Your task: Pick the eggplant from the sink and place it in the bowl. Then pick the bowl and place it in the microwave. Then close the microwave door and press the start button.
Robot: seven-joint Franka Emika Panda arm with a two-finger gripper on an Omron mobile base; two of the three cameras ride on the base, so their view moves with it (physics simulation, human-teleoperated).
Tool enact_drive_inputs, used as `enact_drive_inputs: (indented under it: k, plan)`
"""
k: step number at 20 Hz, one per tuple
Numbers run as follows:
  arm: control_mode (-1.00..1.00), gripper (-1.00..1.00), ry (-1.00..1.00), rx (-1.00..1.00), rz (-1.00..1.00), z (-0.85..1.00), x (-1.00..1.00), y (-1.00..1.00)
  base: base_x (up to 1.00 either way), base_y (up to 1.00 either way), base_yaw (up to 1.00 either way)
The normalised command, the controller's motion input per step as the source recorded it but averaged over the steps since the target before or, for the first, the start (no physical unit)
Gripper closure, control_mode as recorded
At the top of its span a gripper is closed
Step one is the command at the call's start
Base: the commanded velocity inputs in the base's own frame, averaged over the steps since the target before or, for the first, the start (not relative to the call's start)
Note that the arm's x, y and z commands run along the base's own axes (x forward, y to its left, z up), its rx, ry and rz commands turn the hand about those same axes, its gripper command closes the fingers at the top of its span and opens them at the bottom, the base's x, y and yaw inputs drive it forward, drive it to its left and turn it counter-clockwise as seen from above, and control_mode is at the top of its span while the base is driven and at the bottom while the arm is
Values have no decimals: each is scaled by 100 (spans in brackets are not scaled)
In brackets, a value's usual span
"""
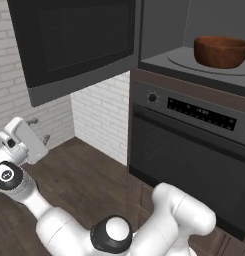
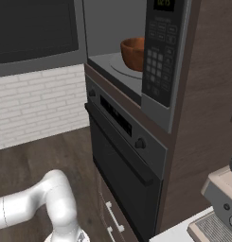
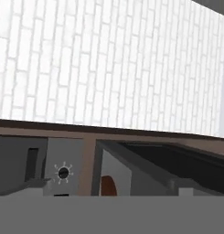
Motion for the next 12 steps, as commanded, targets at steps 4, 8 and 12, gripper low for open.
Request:
enact_drive_inputs:
  k: [4, 8, 12]
  plan:
    - [-100, -100, 3, -8, -2, 15, 15, -20, 0, 0, 0]
    - [-100, -100, 10, -15, -8, 1, 26, -9, 0, 0, 0]
    - [-100, -100, 5, -16, -12, 5, 29, -1, 0, 0, 0]
